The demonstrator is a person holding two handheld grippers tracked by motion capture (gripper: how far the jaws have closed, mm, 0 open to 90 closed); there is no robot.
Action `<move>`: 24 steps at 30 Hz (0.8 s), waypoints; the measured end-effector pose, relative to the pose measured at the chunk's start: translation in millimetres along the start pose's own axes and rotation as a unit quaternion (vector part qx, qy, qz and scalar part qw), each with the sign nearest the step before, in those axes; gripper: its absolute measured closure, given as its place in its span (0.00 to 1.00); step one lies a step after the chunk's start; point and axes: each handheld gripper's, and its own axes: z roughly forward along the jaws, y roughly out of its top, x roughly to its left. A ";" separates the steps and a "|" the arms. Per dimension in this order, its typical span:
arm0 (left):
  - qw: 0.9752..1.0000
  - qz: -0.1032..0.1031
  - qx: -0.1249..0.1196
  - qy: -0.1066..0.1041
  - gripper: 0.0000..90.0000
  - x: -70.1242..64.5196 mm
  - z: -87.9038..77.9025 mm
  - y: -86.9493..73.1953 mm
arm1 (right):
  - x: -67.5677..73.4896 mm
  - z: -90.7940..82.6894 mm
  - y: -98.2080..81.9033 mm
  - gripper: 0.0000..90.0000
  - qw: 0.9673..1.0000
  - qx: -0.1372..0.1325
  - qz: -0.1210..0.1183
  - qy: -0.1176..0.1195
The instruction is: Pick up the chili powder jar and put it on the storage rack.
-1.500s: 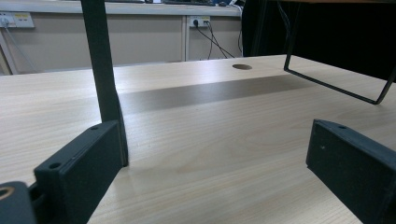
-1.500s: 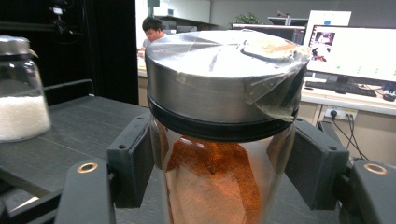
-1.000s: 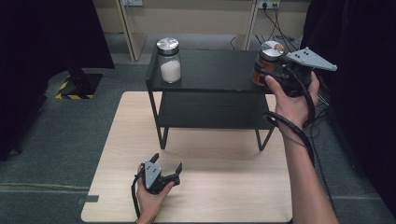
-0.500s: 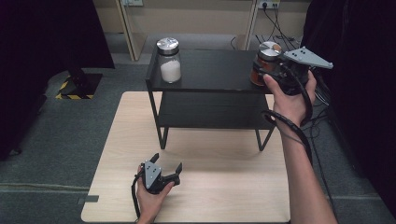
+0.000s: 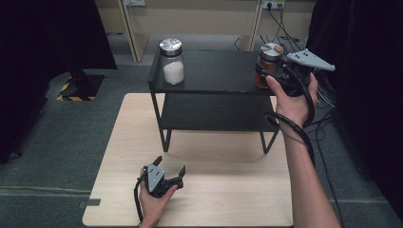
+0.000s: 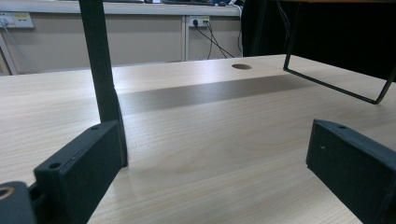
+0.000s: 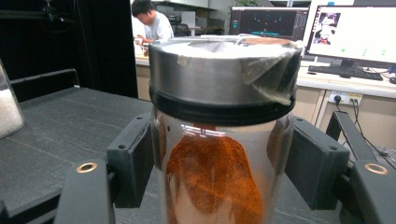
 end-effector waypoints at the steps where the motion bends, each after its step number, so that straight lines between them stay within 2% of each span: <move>1: 1.000 0.000 0.000 0.000 0.03 0.1 0.0 0.1 | -0.7 0.3 -1.5 0.35 1.000 -0.003 0.002 0.001; 9: 1.000 -0.001 0.000 0.000 0.03 0.0 0.1 0.1 | -0.8 0.4 -1.0 0.34 1.000 -0.002 0.003 0.002; 12: 1.000 0.000 0.000 0.000 0.03 0.0 0.1 -0.1 | 0.5 0.4 -0.3 0.26 1.000 0.000 -0.001 0.001; 14: 1.000 -0.001 -0.001 -0.001 0.03 0.2 0.0 -0.2 | 6.4 -1.3 -0.5 0.18 1.000 0.000 -0.009 -0.010; 17: 1.000 0.000 0.000 -0.001 0.03 0.1 0.1 0.0 | 10.0 -3.8 -6.6 0.09 1.000 -0.014 -0.011 -0.014; 24: 1.000 0.001 0.000 -0.001 0.03 -0.1 0.1 -0.1 | 10.2 -11.1 -6.3 0.08 0.999 -0.011 -0.032 -0.010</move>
